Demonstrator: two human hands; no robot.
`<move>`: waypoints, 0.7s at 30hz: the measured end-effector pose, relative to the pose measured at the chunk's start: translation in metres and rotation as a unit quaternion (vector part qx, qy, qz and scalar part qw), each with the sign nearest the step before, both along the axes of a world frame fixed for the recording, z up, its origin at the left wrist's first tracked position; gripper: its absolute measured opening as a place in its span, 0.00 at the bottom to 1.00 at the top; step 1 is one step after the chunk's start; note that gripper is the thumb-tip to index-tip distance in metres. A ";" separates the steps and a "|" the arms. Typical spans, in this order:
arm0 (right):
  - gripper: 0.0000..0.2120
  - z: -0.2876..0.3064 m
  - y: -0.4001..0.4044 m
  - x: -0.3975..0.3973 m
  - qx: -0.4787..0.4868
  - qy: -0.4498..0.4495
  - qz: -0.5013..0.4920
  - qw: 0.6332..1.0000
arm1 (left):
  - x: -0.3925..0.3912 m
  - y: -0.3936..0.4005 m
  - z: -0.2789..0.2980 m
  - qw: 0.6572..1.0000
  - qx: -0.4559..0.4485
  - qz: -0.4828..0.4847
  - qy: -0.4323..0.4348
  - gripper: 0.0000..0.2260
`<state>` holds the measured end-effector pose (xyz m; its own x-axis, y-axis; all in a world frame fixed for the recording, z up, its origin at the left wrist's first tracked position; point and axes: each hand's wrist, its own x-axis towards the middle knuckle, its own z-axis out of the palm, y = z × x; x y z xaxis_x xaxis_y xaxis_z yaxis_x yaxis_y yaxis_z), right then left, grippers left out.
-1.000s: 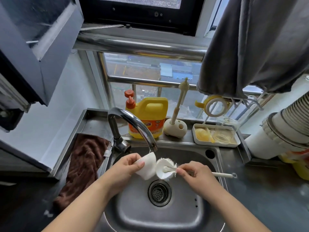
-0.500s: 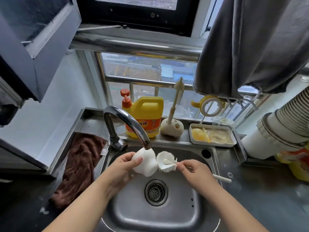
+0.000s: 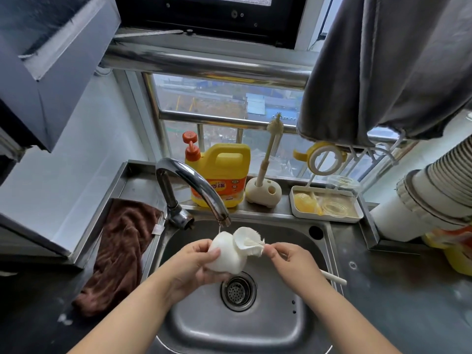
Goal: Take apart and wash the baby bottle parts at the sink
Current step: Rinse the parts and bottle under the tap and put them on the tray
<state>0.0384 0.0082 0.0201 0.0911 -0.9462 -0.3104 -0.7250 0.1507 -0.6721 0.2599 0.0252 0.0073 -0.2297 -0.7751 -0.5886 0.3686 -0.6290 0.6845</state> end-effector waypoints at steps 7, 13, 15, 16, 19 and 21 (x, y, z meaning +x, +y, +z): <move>0.10 -0.001 0.001 0.009 -0.047 0.025 0.027 0.998 | -0.004 -0.009 -0.009 0.997 0.038 0.059 -0.031 0.16; 0.10 -0.004 0.004 0.000 -0.041 0.051 0.059 0.996 | -0.003 -0.011 -0.004 0.994 0.051 0.096 0.002 0.14; 0.10 0.000 0.002 0.000 -0.047 0.064 0.031 0.996 | -0.005 -0.007 -0.005 0.997 0.011 0.069 -0.034 0.10; 0.10 0.002 0.000 0.000 -0.047 0.061 0.020 0.997 | -0.005 -0.005 -0.007 0.996 -0.015 0.056 -0.065 0.08; 0.12 0.010 -0.002 0.007 -0.019 0.074 0.023 0.997 | 0.003 -0.003 -0.013 0.956 -0.156 -0.024 -0.246 0.05; 0.14 0.016 -0.005 0.012 0.024 0.056 0.019 0.998 | 0.006 -0.001 -0.017 0.880 -0.254 -0.096 -0.390 0.08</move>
<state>0.0509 0.0036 0.0363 0.0892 -0.9268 -0.3647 -0.8014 0.1507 -0.5788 0.2657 0.0238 -0.0095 -0.0655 -0.9747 -0.2139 -0.4173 -0.1680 0.8931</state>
